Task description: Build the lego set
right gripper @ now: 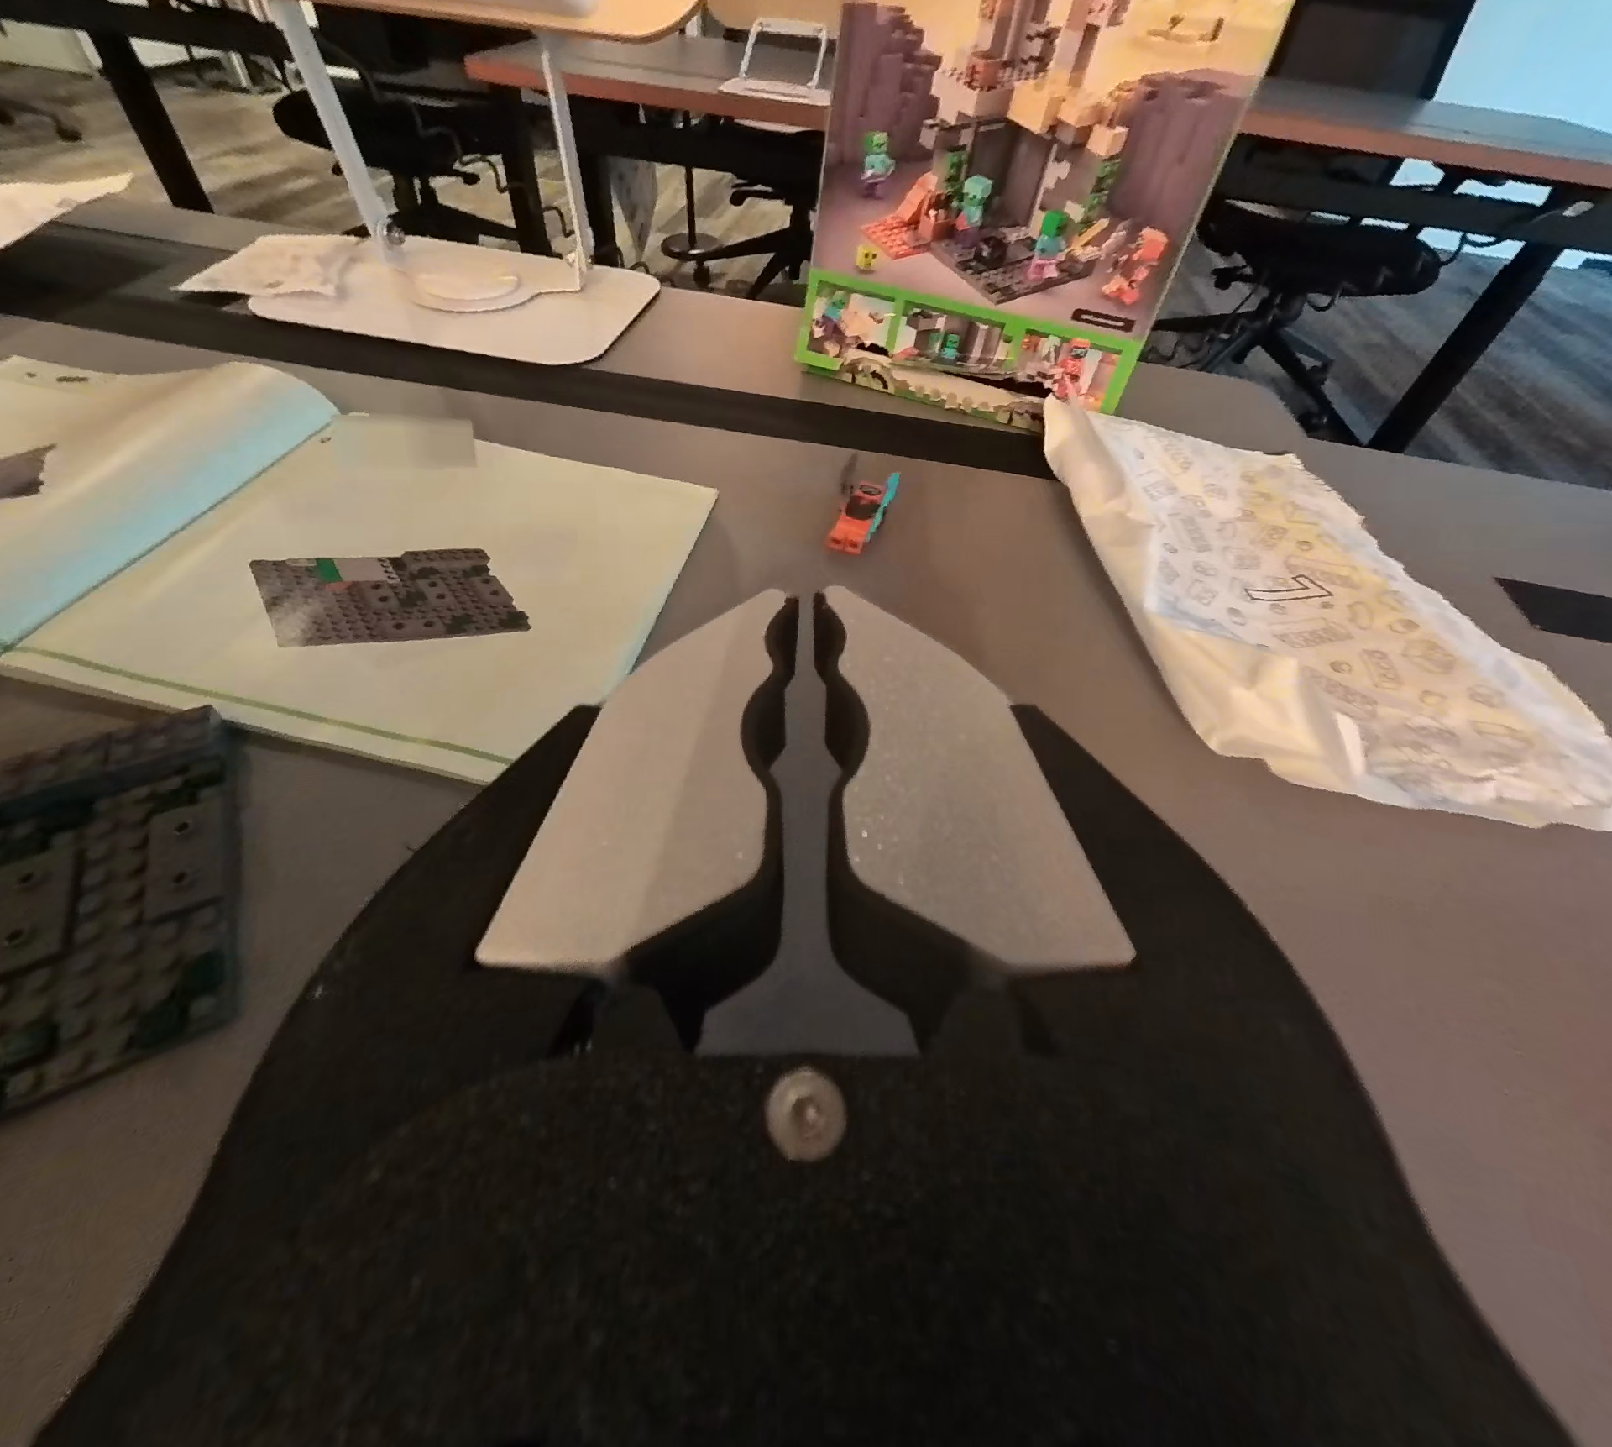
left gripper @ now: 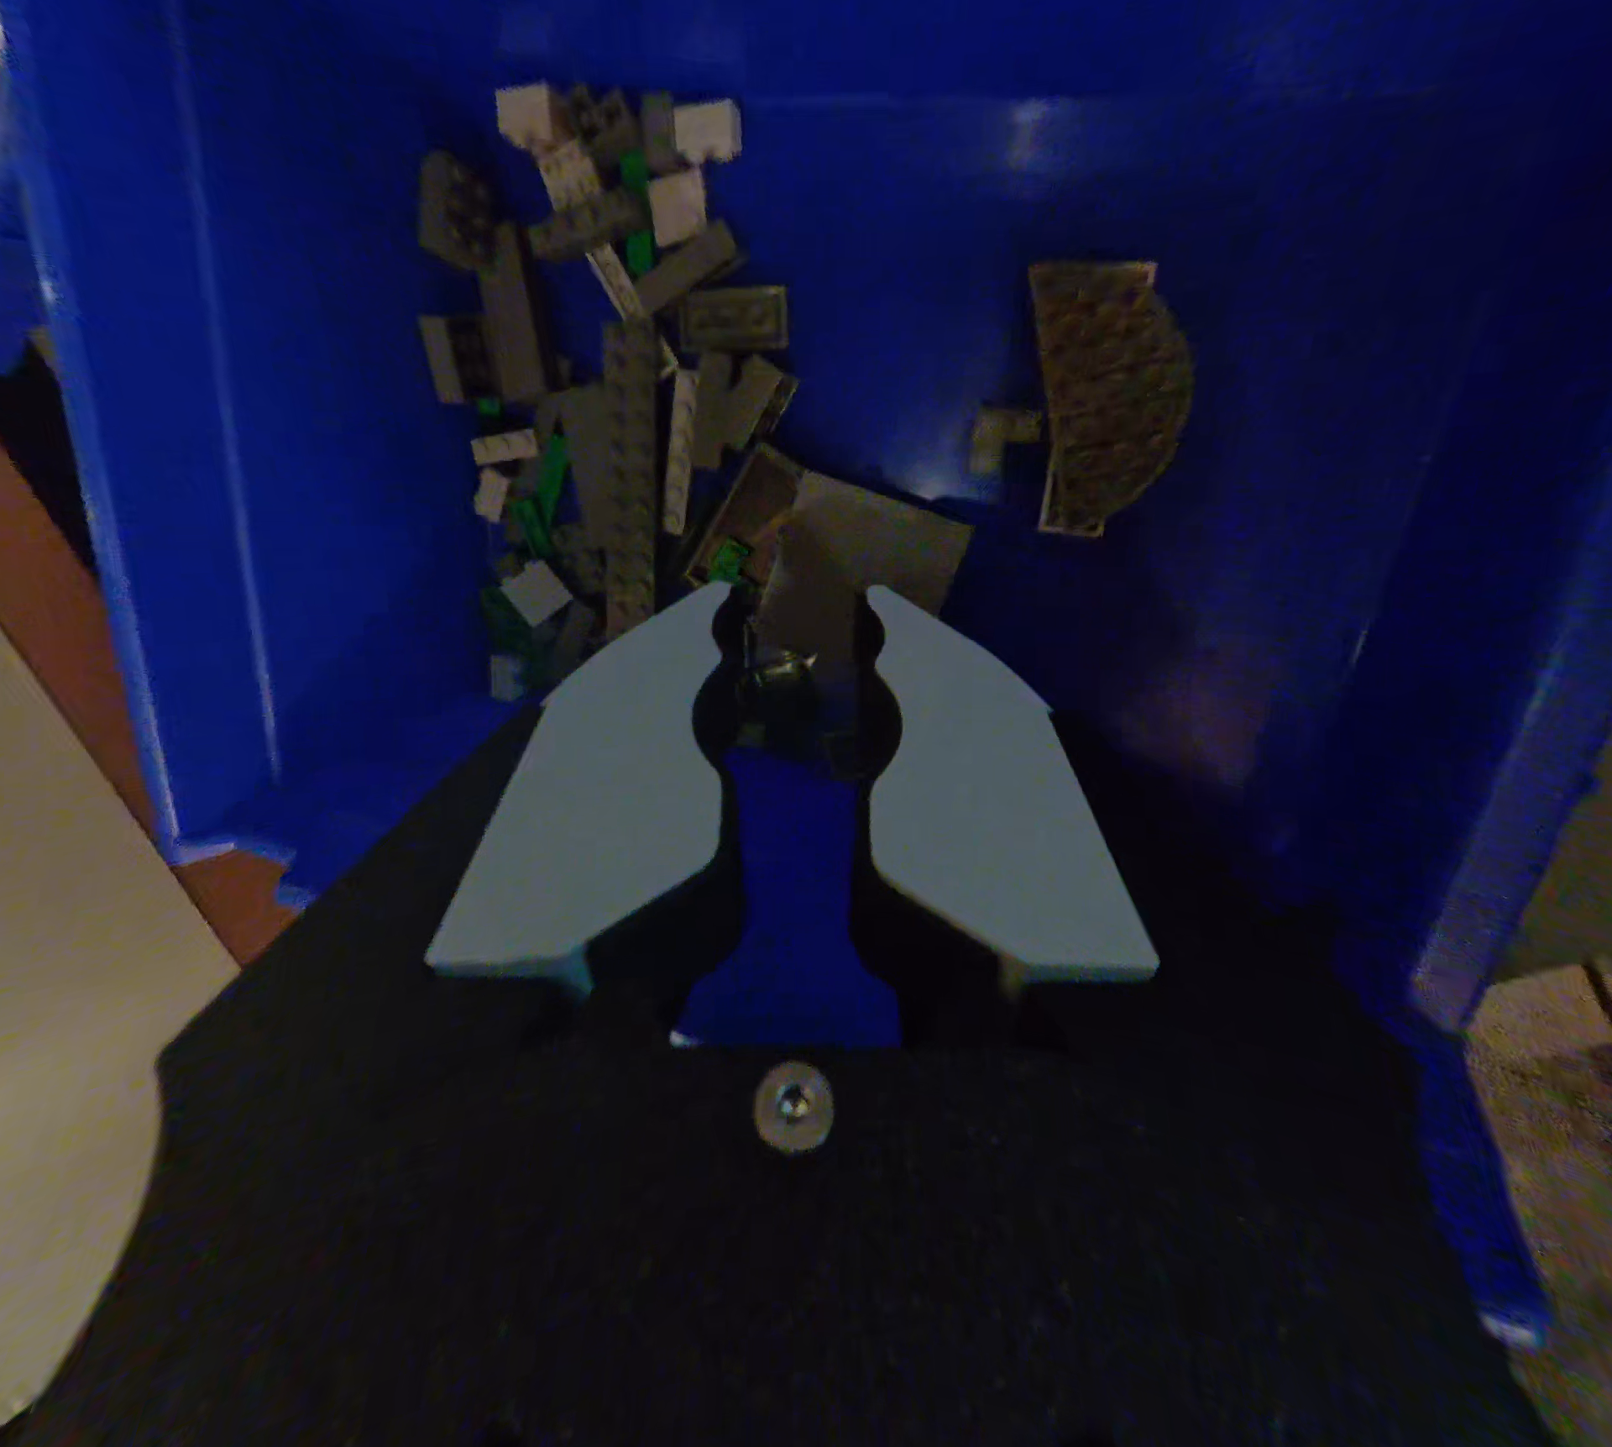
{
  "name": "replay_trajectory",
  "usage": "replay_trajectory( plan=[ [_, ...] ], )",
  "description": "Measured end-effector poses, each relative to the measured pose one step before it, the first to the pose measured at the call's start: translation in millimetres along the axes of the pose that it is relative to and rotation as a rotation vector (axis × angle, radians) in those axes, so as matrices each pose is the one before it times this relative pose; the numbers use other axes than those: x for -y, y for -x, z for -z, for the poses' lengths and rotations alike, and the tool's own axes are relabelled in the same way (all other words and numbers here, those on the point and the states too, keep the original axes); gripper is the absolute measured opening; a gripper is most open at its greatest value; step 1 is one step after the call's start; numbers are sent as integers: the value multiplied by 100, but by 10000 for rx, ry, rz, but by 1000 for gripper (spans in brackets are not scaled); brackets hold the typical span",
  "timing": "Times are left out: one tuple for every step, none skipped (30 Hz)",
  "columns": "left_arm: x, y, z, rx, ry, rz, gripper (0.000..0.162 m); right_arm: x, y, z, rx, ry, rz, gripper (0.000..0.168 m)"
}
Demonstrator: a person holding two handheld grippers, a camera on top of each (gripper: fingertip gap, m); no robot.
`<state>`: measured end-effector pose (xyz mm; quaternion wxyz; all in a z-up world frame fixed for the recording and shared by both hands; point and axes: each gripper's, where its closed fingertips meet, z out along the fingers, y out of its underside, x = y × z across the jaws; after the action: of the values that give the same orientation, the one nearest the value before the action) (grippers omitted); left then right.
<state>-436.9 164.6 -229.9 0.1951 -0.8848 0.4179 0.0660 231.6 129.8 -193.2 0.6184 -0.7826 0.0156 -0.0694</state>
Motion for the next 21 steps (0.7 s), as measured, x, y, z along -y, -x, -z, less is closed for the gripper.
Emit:
replay_trajectory(
  plan=[
    [-259, -58, -337, -170, 114, -195, 26, -82, 81, -69, 20, 36, 0, 3],
    [-346, -277, -395, -313, 135, -259, 28, -31, 81, -41, 29, 13, 6, 3],
    [-294, -294, -459, -316, 240, -200, 32, 10, 75, -22, 24, -9, 13, 3],
    [-325, -225, -586, -226, 293, -163, 35, 19, 80, -23, 17, -5, 34, 3],
    [-381, -131, -401, -158, 400, -212, 37, -11, 69, -19, 3, 14, 55, 3],
    [-113, 94, -225, -6, 250, -259, 39, -43, 72, -25, 4, 26, 55, 3],
    [108, 153, -182, 48, 107, -321, 41, -59, 95, -34, 25, 22, 36, 3],
    [-15, 1, -213, -61, 210, -257, 43, -48, 66, -15, 22, 23, 11, 2],
    [-245, -92, -246, -150, 358, -206, 45, -42, 36, -23, 16, 16, 1, 2],
    [-281, -33, -281, -105, 372, -239, 50, -4, 38, -12, 23, -2, 5, 2],
    [-156, 151, -270, 29, 296, -246, 52, 13, 47, 4, 26, -11, 8, 2],
    [-74, -32, -250, -94, 259, -198, 54, -18, 46, -19, 21, 4, 6, 2],
    [95, -122, -210, -159, 153, -168, 55, -39, 49, -16, 21, 22, 4, 2],
    [107, -206, -165, -210, 123, -163, 54, -36, 51, -17, 25, 20, 7, 2],
    [59, -255, -7, -209, 127, -123, 54, -11, 43, -7, 23, 4, 13, 2],
    [47, -73, -70, -88, 104, -145, 53, 19, 38, 17, 25, -10, 16, 1],
    [77, -185, -78, -120, 71, -123, 48, 13, 19, 25, 22, -8, 10, 1],
    [63, -298, -163, -190, 42, -123, 39, 20, 14, 27, 28, -7, -2, 1],
    [72, -91, -196, -43, -14, -147, 23, 12, 18, 30, 35, -12, -8, 1],
    [164, 424, -84, 284, -172, -45, 11, 11, -7, 23, 19, -9, -2, 1],
    [169, 189, 252, 89, -290, 184, 10, -6, -26, 35, -6, -4, 9, 1]
  ],
)
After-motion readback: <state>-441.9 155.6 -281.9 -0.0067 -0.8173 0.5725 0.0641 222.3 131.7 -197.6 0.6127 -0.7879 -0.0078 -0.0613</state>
